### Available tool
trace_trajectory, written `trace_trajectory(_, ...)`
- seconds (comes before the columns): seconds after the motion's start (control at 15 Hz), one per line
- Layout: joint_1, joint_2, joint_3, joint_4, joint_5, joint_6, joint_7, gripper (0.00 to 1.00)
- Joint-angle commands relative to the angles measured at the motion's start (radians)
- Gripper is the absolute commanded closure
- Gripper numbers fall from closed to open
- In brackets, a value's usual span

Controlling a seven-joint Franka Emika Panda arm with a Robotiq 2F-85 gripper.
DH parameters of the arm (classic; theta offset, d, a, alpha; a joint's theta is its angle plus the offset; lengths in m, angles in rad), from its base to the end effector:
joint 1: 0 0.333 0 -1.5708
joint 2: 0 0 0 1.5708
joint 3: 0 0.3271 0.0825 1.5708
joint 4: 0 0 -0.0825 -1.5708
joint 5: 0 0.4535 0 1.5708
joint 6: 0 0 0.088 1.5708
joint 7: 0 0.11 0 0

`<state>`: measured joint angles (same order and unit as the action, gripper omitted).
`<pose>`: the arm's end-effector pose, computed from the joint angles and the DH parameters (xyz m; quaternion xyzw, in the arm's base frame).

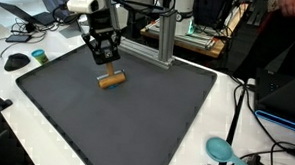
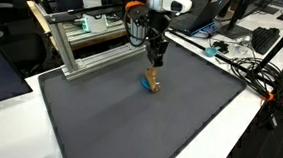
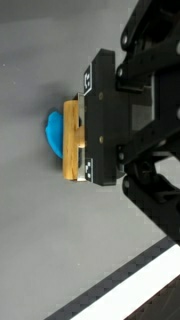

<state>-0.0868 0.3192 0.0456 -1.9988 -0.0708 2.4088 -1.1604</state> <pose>0.6668 -0.0287 0.2687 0.8336 0.5502 0.0276 0.0405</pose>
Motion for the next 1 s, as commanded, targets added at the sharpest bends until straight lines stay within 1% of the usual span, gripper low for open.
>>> trace_trajectory(0.0, 0.002, 0.044, -0.011, -0.015, -0.051, -0.032, -0.017, 0.78)
trace_trajectory(0.93, 0.008, 0.044, -0.019, -0.017, -0.122, -0.051, -0.016, 0.78)
